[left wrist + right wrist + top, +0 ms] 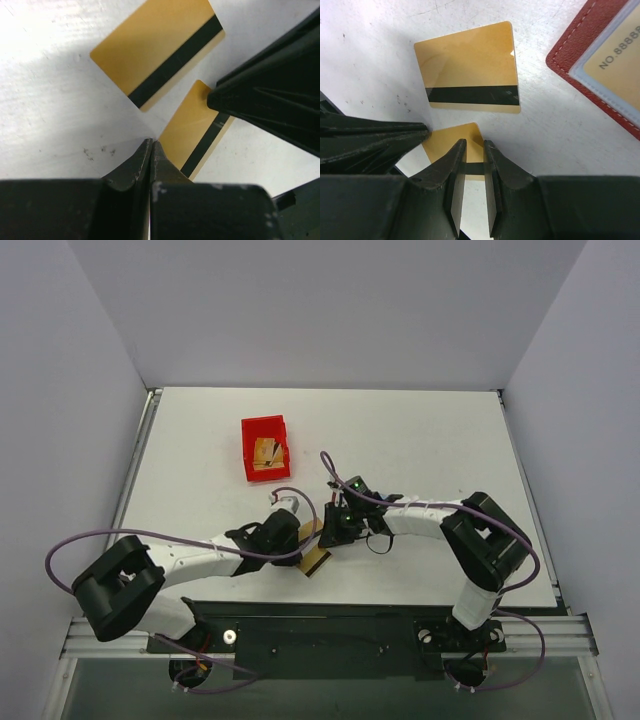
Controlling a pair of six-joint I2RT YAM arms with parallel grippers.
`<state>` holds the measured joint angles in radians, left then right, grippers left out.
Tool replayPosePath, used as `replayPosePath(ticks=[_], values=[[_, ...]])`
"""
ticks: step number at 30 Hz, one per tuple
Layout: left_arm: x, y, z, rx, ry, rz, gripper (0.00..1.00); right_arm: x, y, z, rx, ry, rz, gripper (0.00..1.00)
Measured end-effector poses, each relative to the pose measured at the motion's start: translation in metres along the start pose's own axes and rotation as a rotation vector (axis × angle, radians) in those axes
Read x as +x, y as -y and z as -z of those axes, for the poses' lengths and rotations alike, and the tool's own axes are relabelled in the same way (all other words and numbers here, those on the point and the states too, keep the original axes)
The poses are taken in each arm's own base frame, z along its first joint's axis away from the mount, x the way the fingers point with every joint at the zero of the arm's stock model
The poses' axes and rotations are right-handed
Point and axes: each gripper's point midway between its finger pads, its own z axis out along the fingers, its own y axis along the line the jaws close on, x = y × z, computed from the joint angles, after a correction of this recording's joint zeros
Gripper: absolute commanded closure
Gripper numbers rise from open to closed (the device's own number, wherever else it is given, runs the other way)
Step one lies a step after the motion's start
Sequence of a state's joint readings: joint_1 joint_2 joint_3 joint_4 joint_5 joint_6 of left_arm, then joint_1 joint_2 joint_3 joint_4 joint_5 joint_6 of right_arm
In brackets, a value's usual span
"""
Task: Put the credit cards into the card holder
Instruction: Move the credit card to the corner of the board.
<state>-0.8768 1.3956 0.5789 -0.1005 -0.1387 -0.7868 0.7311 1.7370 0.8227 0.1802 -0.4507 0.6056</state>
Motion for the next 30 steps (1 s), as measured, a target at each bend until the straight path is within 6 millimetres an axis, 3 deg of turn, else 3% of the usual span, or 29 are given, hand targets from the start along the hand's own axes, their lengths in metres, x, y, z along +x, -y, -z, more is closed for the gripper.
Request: replayPosePath(ticks=[12, 22, 30], values=[[0.031, 0.006, 0.017, 0.029, -0.004, 0.015, 0.98, 0.013, -0.011, -0.002, -0.053, -0.031, 0.008, 0.83], [0.047, 0.007, 0.027, 0.024, -0.012, 0.024, 0.98, 0.037, -0.024, -0.002, -0.099, -0.094, 0.032, 0.83], [0.068, 0.018, 0.035, 0.044, -0.035, 0.004, 0.98, 0.054, -0.032, -0.001, -0.123, -0.127, 0.046, 0.83]])
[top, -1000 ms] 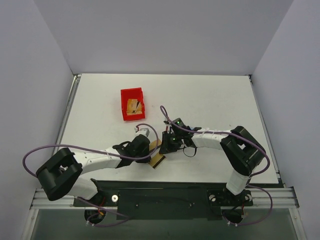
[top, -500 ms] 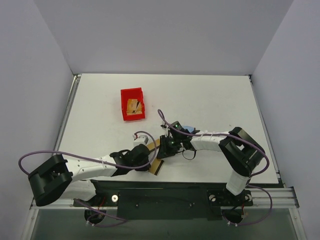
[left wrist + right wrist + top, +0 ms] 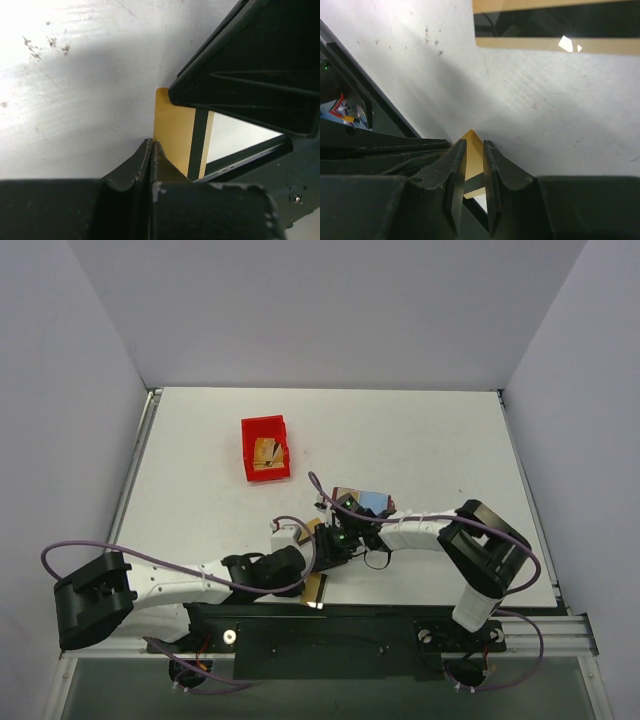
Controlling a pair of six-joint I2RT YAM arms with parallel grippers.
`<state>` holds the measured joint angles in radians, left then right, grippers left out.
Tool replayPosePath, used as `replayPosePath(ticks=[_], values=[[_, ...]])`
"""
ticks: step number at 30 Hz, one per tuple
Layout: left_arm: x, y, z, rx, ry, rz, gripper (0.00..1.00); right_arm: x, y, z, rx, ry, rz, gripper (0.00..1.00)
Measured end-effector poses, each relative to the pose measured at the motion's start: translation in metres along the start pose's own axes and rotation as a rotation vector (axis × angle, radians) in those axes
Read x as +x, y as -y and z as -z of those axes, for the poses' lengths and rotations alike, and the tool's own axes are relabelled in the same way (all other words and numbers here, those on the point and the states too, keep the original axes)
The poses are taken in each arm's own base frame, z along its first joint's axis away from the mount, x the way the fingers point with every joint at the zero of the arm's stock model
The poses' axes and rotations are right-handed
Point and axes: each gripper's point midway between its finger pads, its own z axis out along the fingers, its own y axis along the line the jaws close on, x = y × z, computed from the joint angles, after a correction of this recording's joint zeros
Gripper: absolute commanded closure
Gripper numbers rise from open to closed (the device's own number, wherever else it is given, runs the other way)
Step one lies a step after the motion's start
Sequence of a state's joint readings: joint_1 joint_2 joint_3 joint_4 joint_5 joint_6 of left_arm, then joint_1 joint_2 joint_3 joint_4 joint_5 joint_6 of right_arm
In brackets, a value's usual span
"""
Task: Put the credit cards into the card holder
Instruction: Move the credit card to the corner of the board.
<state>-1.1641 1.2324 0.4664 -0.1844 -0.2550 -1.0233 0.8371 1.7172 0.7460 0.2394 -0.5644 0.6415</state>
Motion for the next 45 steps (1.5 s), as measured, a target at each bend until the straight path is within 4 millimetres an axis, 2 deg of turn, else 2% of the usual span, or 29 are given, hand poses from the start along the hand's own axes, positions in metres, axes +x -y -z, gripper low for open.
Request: replayPosePath(ticks=[7, 13, 18, 22, 25, 31, 37, 40, 45], values=[[0.012, 0.006, 0.004, 0.006, -0.006, -0.001, 0.98, 0.018, -0.011, -0.003, -0.014, -0.029, 0.021, 0.82], [0.013, 0.002, 0.007, -0.024, 0.003, 0.006, 0.98, 0.017, -0.005, 0.003, 0.031, 0.01, 0.016, 0.8], [0.009, -0.018, 0.016, -0.104, 0.023, -0.013, 0.97, 0.019, 0.014, 0.027, 0.14, 0.096, 0.003, 0.75], [-0.001, -0.03, 0.022, -0.142, 0.063, -0.03, 0.97, 0.021, 0.015, 0.051, 0.158, 0.184, -0.052, 0.7], [-0.011, -0.031, 0.023, -0.144, 0.085, -0.029, 0.97, 0.028, 0.012, 0.058, 0.149, 0.217, -0.112, 0.68], [-0.015, -0.032, 0.023, -0.144, 0.081, -0.078, 0.97, 0.054, -0.002, 0.057, 0.138, 0.213, -0.184, 0.66], [-0.01, -0.028, 0.026, -0.105, 0.048, -0.119, 0.97, 0.07, -0.019, 0.056, 0.119, 0.227, -0.214, 0.65], [-0.006, -0.026, 0.029, -0.072, 0.035, -0.129, 0.97, 0.079, -0.017, 0.052, 0.13, 0.223, -0.231, 0.64], [0.001, -0.028, 0.032, -0.034, 0.016, -0.139, 0.97, 0.095, 0.0, 0.04, 0.184, 0.219, -0.265, 0.61]])
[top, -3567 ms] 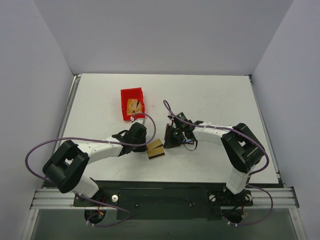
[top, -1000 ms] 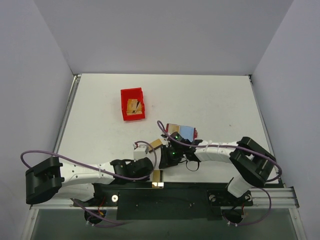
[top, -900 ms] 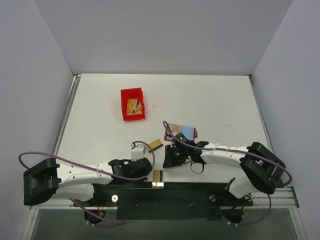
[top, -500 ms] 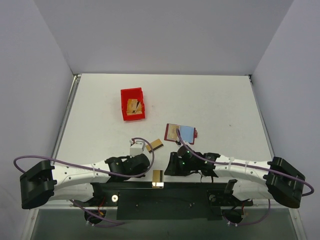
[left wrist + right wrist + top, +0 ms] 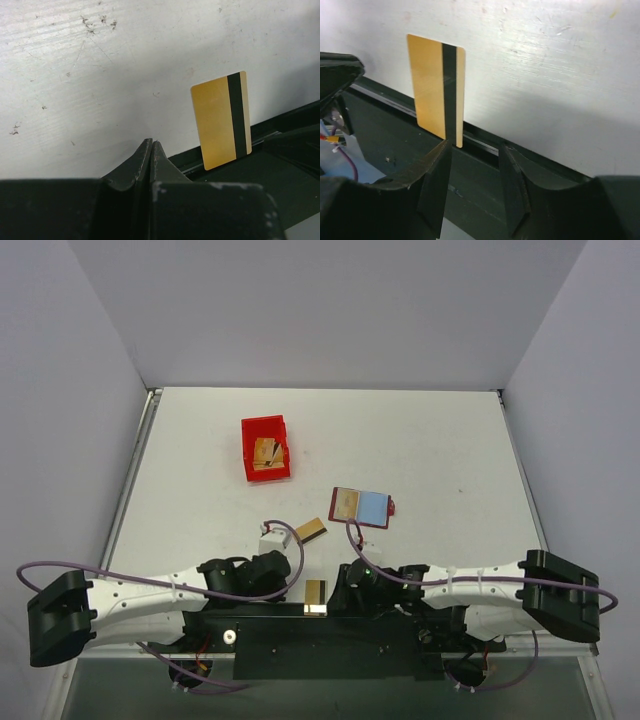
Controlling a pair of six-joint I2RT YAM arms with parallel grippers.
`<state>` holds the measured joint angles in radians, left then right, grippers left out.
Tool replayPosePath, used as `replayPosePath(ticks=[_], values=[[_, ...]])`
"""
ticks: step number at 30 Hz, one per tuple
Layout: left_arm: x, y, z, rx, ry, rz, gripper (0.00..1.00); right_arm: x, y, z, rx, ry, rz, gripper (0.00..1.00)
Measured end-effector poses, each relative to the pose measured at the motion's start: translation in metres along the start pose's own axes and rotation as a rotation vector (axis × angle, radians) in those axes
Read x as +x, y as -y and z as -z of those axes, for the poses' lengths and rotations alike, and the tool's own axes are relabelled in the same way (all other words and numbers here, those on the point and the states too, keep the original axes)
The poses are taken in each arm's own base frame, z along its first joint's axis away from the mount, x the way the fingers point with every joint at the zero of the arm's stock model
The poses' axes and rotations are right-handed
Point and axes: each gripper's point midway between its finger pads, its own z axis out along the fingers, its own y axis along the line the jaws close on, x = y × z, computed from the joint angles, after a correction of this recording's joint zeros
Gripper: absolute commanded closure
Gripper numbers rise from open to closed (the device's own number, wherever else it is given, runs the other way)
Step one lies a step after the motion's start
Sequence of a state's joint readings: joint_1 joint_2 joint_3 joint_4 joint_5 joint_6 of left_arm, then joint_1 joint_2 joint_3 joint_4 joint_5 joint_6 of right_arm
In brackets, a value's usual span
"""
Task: Put the credit cards into the card holder
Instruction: Move the credit card to the corner of the board, then pick up the credit card at the corner of the board.
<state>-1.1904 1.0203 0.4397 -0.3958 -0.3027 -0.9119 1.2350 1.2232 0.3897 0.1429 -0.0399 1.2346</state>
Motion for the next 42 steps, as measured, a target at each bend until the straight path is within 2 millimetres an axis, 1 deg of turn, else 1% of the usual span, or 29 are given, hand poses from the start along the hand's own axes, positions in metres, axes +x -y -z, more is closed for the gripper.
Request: replayPosePath(ticks=[3, 8, 14, 19, 23, 27, 28, 33, 34, 35, 38, 39, 42], values=[[0.002, 0.001, 0.001, 0.011, -0.008, -0.007, 0.97, 0.005, 0.005, -0.008, 0.015, 0.004, -0.013, 0.6], [0.004, 0.002, 0.001, 0.019, -0.018, -0.015, 0.96, 0.01, -0.002, -0.018, -0.016, -0.004, -0.041, 0.6], [0.005, 0.006, 0.0, 0.037, -0.026, -0.018, 0.97, 0.011, -0.009, -0.021, -0.099, 0.011, -0.083, 0.6], [0.009, 0.011, -0.003, 0.051, -0.038, -0.025, 0.97, 0.011, -0.012, -0.022, -0.137, 0.018, -0.109, 0.62], [0.01, 0.011, -0.005, 0.049, -0.043, -0.027, 0.96, 0.012, -0.014, -0.024, -0.15, 0.013, -0.116, 0.67], [0.01, 0.012, -0.005, 0.051, -0.043, -0.024, 0.97, 0.013, -0.014, -0.027, -0.151, 0.004, -0.134, 0.75], [0.01, 0.012, -0.005, 0.052, -0.043, -0.021, 0.96, 0.013, -0.014, -0.027, -0.15, 0.001, -0.137, 0.79], [0.013, 0.01, -0.005, 0.051, -0.047, -0.01, 0.97, 0.013, -0.01, -0.028, -0.148, -0.001, -0.144, 0.93], [0.013, 0.01, -0.005, 0.052, -0.046, -0.008, 0.97, 0.013, -0.009, -0.028, -0.148, 0.001, -0.141, 0.97], [0.012, 0.01, -0.004, 0.053, -0.044, -0.005, 0.96, 0.012, -0.01, -0.028, -0.152, 0.003, -0.137, 0.99], [0.006, 0.01, -0.001, 0.053, -0.017, 0.006, 0.96, 0.007, -0.017, -0.023, -0.175, 0.022, -0.111, 1.0], [0.003, 0.009, 0.001, 0.048, -0.005, 0.01, 0.93, 0.004, -0.02, -0.021, -0.179, 0.033, -0.1, 1.0], [-0.018, 0.016, 0.011, 0.047, 0.053, 0.026, 0.86, -0.01, -0.035, -0.011, -0.193, 0.073, -0.043, 1.0]])
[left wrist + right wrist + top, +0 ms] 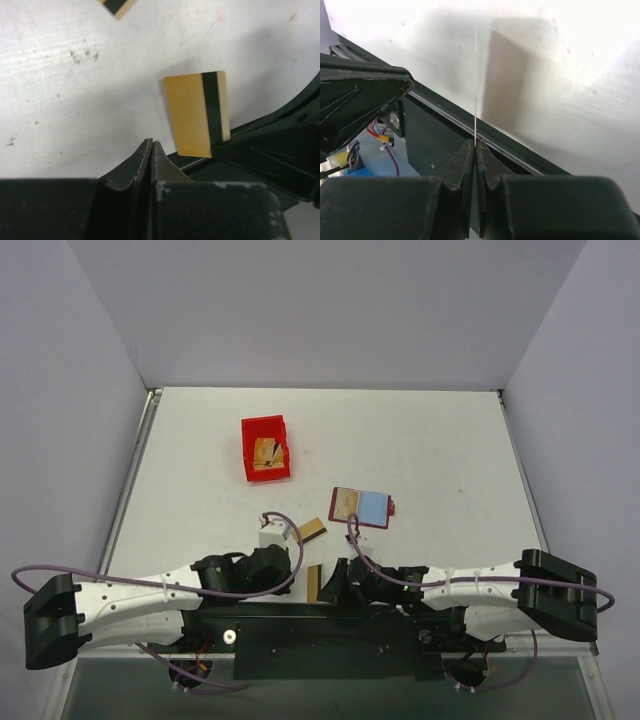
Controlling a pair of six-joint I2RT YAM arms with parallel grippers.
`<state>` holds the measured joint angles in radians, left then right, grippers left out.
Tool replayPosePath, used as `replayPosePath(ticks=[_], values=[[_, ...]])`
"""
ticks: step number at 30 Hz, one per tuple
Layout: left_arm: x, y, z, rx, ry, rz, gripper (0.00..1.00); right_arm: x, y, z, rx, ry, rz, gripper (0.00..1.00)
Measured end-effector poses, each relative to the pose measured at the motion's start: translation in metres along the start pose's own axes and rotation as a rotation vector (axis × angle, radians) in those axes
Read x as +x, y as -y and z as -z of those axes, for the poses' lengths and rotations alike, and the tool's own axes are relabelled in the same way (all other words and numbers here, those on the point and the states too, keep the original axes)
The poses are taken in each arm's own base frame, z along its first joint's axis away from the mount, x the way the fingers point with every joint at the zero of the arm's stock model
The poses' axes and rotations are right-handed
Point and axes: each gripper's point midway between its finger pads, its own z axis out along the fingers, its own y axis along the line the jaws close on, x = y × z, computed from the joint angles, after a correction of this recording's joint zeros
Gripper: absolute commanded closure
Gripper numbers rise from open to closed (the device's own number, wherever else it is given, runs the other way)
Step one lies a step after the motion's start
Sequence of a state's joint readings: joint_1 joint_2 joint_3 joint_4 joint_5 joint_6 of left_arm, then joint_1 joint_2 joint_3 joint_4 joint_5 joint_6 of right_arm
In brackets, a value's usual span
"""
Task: Put the credit cards into the card holder
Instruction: Pick up the credit card at the corner of the board.
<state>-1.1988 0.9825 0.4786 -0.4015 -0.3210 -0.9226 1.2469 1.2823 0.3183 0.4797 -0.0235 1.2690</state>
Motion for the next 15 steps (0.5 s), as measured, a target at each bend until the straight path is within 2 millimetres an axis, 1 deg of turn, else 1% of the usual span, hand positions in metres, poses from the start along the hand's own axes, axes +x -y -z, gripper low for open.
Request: replayPosePath(ticks=[2, 4, 5, 6, 7, 8, 10, 13, 15], values=[[-0.022, 0.01, 0.008, 0.015, 0.056, 0.017, 0.8, -0.015, -0.012, 0.004, 0.002, 0.034, 0.042, 1.0], [-0.048, 0.017, 0.016, 0.032, 0.12, 0.049, 0.74, -0.034, -0.025, 0.01, 0.001, 0.072, 0.074, 1.0], [-0.06, 0.018, 0.019, 0.034, 0.146, 0.067, 0.68, -0.044, -0.029, 0.013, 0.0, 0.091, 0.083, 1.0], [-0.074, 0.016, 0.022, 0.032, 0.179, 0.088, 0.66, -0.057, -0.034, 0.017, -0.001, 0.114, 0.089, 1.0], [-0.089, 0.012, 0.025, 0.025, 0.214, 0.11, 0.6, -0.072, -0.037, 0.021, -0.001, 0.14, 0.091, 1.0], [-0.103, 0.007, 0.028, 0.015, 0.247, 0.133, 0.53, -0.087, -0.038, 0.025, 0.007, 0.168, 0.091, 1.0], [-0.129, -0.006, 0.032, -0.004, 0.308, 0.174, 0.47, -0.117, -0.032, 0.032, 0.04, 0.214, 0.091, 1.0], [-0.158, -0.02, 0.036, -0.01, 0.372, 0.22, 0.41, -0.15, -0.022, 0.04, 0.087, 0.241, 0.098, 1.0], [-0.177, -0.027, 0.036, 0.001, 0.405, 0.243, 0.38, -0.17, -0.02, 0.042, 0.095, 0.237, 0.109, 1.0]])
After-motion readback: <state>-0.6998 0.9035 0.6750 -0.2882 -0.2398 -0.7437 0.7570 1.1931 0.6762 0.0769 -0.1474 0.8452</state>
